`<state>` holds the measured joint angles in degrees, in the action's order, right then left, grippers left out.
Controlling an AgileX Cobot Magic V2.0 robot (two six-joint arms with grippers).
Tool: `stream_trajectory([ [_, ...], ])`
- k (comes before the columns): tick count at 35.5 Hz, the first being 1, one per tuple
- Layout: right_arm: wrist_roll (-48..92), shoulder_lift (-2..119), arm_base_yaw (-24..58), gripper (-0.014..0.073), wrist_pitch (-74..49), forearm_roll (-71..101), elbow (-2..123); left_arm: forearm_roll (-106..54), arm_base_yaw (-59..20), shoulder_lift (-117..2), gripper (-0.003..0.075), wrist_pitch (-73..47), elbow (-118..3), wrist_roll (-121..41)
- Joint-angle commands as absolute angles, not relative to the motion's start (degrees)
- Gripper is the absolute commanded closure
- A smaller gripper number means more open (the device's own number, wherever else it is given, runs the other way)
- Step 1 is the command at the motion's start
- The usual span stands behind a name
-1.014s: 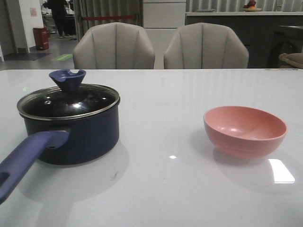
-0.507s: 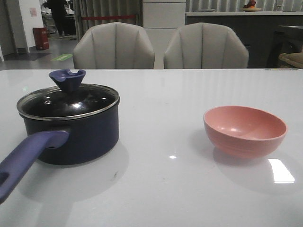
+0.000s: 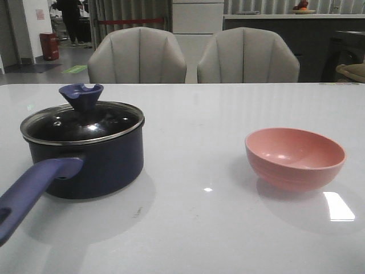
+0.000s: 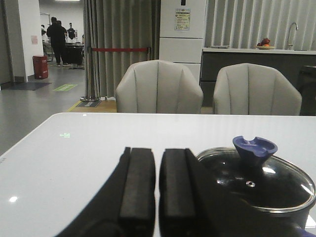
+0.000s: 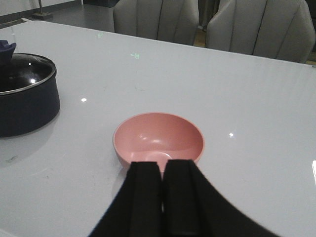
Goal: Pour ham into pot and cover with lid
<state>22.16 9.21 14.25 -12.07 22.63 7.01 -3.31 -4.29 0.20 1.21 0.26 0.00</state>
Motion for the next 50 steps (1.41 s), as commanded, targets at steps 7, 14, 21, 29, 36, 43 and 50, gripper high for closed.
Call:
stream_trajectory([
  [7, 22.36, 9.67, 14.36, 0.0447, -7.92, 23.11, 8.45, -3.33, -4.25, -0.42, 0.0587, 5.55, 1.48, 0.83],
  [14, 22.36, 9.67, 14.36, 0.0447, -7.86, 23.11, 8.45, -3.33, -4.25, -0.42, 0.0587, 5.55, 1.48, 0.83],
  [21, 22.36, 9.67, 14.36, 0.0447, -6.22, 22.76, 8.26, -3.33, -4.25, -0.42, 0.0587, 5.55, 1.48, 0.83],
  [29, 13.52, 9.67, 10.28, 0.0447, -4.93, 9.10, 8.14, -3.33, -4.25, -0.42, 0.0587, 5.55, 1.48, 0.83],
  [36, 3.45, 7.53, 4.66, 0.0447, -3.61, -0.94, 6.04, -3.33, -4.25, -0.42, 0.0587, 5.55, 1.48, 0.83],
  [43, 2.70, 0.92, 3.21, 0.0447, 0.62, -1.18, 1.02, -3.33, -4.25, -0.42, 0.0587, 5.55, 1.48, 0.83],
  [50, 2.65, -1.71, 3.55, 0.0447, 2.32, -1.18, -1.26, -3.33, -4.25, -0.42, 0.0587, 5.55, 1.48, 0.83],
])
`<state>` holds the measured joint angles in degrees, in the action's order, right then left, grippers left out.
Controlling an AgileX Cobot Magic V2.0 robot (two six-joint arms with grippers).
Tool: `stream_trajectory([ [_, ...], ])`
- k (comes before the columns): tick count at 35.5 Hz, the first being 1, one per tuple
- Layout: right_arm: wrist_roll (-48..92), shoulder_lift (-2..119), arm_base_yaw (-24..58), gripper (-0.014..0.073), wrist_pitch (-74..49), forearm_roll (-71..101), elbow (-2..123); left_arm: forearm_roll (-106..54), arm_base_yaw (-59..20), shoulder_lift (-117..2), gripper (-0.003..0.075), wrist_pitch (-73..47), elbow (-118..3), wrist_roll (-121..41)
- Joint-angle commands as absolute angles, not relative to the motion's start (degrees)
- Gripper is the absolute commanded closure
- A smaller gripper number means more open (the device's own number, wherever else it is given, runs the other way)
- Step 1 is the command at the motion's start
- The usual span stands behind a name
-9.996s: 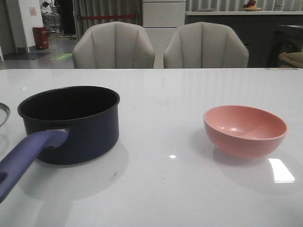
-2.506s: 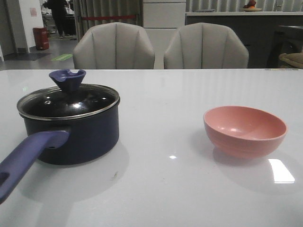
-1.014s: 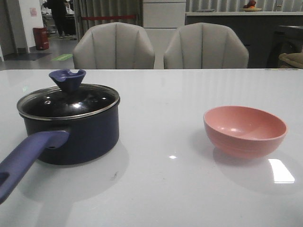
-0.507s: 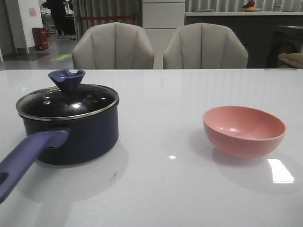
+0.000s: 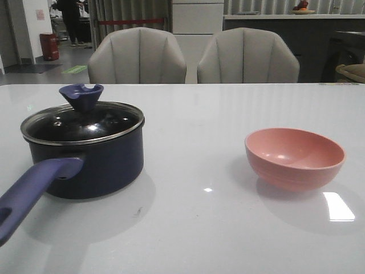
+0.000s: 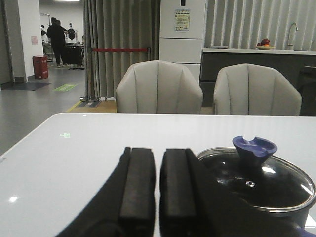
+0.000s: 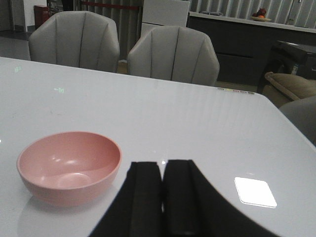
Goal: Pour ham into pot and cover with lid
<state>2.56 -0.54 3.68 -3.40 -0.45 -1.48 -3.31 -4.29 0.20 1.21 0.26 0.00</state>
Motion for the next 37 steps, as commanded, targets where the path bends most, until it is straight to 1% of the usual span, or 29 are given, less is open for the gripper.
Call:
stream_trajectory([
  [1, 2.65, -1.71, 3.66, 0.0447, 2.48, -1.18, -1.26, -3.33, -4.25, -0.42, 0.0587, 5.55, 1.48, 0.83],
  [9, 0.41, -1.71, 5.70, 0.0447, 3.09, -1.18, -1.26, -3.33, -4.25, -0.42, 0.0587, 5.55, 1.48, 0.83],
  [37, -1.14, -1.71, 5.70, 0.0447, 3.02, -1.18, -1.26, -3.33, -4.25, -0.42, 0.0587, 5.55, 1.48, 0.83],
])
